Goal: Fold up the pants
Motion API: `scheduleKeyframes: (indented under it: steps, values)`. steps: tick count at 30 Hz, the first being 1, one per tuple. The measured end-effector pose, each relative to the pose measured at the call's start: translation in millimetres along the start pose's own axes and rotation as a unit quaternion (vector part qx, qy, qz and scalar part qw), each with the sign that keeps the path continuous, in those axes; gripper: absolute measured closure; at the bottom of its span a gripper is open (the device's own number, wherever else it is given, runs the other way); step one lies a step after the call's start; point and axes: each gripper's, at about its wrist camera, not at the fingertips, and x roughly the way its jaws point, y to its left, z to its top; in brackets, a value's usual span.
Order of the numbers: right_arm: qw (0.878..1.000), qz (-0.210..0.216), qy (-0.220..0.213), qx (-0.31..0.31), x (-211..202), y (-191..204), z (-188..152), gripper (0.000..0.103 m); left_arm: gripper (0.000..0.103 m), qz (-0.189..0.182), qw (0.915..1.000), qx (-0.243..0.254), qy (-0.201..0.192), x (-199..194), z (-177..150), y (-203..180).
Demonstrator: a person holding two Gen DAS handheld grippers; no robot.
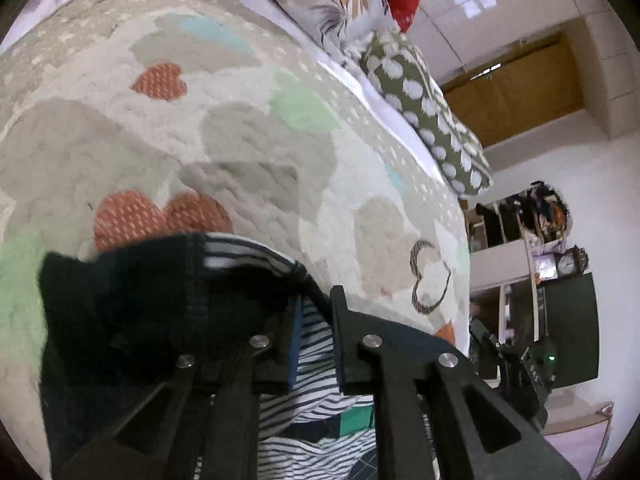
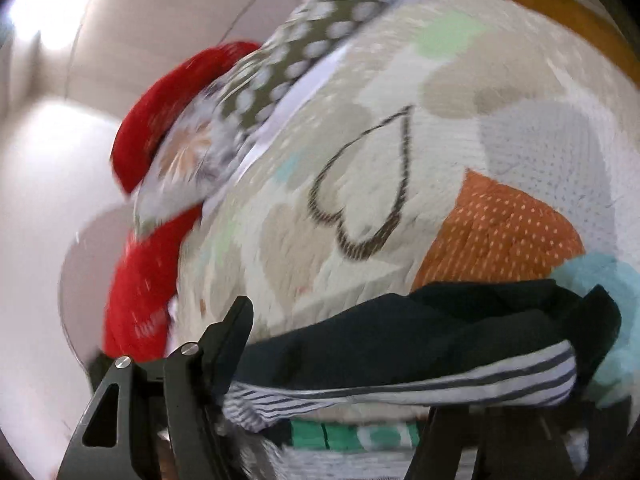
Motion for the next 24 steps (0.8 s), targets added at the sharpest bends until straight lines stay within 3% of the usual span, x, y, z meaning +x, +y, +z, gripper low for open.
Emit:
scheduleKeyframes:
  steps: [2,5,8,10,12,14,16,17,18,20,24]
  values:
    - [1.000,0.010,-0.004,0.017,0.0,-4.8,7.4,0.032,0.086,-0.009,0.9999,0.002,-0.013,-10.5,2.1,2.8]
    - [0.999,0.030,-0.012,0.018,-7.5,-2.3,14.8,0.031,0.071,-0.001,0.9993,-0.016,-0.034,-24.1,9.9,9.8]
    - [0.996,0.072,-0.001,0.048,-15.2,-5.5,18.2,0.022,0.070,0.022,0.9981,-0.032,-0.048,-27.7,18.3,14.9]
    - [0.993,0.098,0.008,0.063,-19.1,-4.3,21.3,0.020,0.070,0.025,0.9976,-0.041,-0.050,-26.8,24.3,18.8]
    - [0.994,0.096,-0.001,0.049,-26.8,2.6,26.3,0.020,0.070,0.035,0.9965,-0.047,-0.059,-26.4,29.3,20.2]
    - [0.997,0.065,-0.021,0.027,-27.2,12.8,35.7,0.017,0.070,0.053,0.9958,-0.043,-0.062,-23.5,30.3,19.6]
    - [0.997,-0.060,-0.040,-0.038,-23.2,31.6,43.3,0.016,0.070,0.057,0.9959,-0.039,-0.058,-22.0,24.8,19.5]
    - [0.983,-0.140,-0.058,-0.099,-22.6,46.9,42.7,0.016,0.070,0.055,0.9966,-0.030,-0.054,-23.7,19.2,18.3]
    - [0.969,-0.172,-0.079,-0.160,-26.6,62.4,40.4,0.016,0.070,0.058,0.9968,-0.016,-0.053,-27.3,13.2,16.1]
    - [0.964,-0.153,-0.087,-0.201,-38.3,71.7,35.7,0.016,0.069,0.062,0.9964,0.010,-0.058,-37.8,0.5,13.5]
    - [0.963,-0.175,-0.088,-0.186,-57.9,41.7,20.6,0.016,0.064,0.052,0.9966,0.026,-0.058,-65.2,-29.3,20.0]
